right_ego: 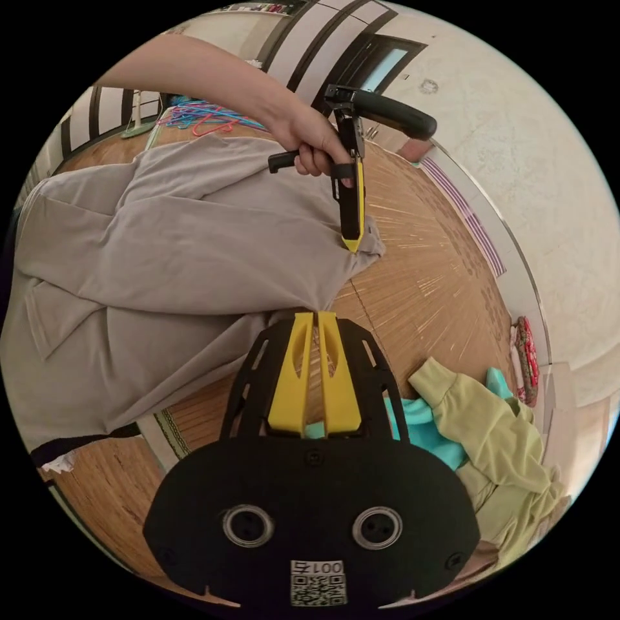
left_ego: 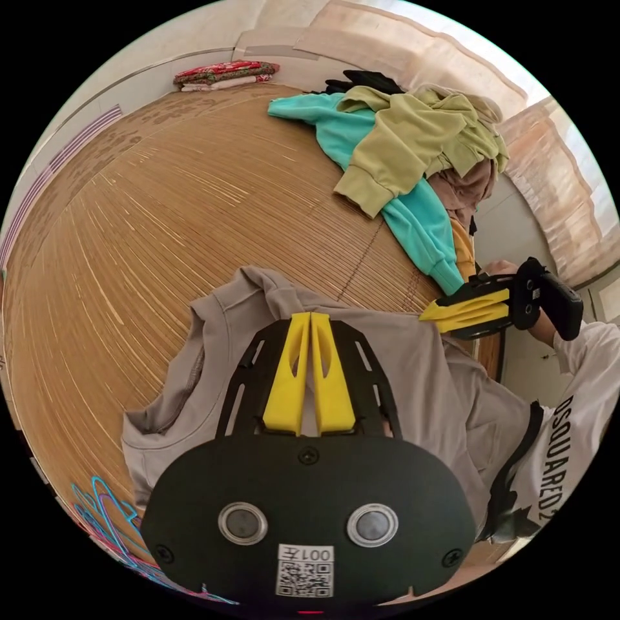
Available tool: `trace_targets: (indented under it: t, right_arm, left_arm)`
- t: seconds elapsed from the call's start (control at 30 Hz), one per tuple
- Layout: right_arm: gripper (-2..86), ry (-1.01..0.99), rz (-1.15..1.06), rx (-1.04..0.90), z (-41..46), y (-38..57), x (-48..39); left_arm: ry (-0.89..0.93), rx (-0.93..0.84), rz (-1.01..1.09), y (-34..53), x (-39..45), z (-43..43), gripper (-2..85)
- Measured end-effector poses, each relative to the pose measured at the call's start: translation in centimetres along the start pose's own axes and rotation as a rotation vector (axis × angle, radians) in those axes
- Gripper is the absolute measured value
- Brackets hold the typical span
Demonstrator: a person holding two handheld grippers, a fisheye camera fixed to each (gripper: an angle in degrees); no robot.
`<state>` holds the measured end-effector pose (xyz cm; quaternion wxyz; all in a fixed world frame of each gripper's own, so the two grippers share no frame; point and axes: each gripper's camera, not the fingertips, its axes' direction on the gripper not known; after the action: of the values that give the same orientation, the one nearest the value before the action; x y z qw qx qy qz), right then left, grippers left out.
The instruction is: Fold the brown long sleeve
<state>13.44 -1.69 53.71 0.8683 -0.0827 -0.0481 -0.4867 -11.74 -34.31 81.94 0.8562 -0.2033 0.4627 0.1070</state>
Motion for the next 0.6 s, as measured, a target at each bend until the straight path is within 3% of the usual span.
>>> trace_targets:
  t: [0.1,0.2,0.6]
  right_arm:
    - [1.5,-0.014,0.043,0.004,0.4,1.4,-0.2]
    - [1.7,-0.023,0.088,0.001,1.3,2.3,-0.8]
    - [7.2,-0.055,0.13,0.043,1.2,1.6,-1.0]
  left_arm:
    - [-0.1,0.047,-0.034,-0.1,-1.1,-1.5,-1.0]
    - [-0.004,0.095,-0.077,-0.1,-2.7,-2.4,-1.0]
    - [0.05,0.072,-0.052,-1.2,-1.9,-2.7,0.8]
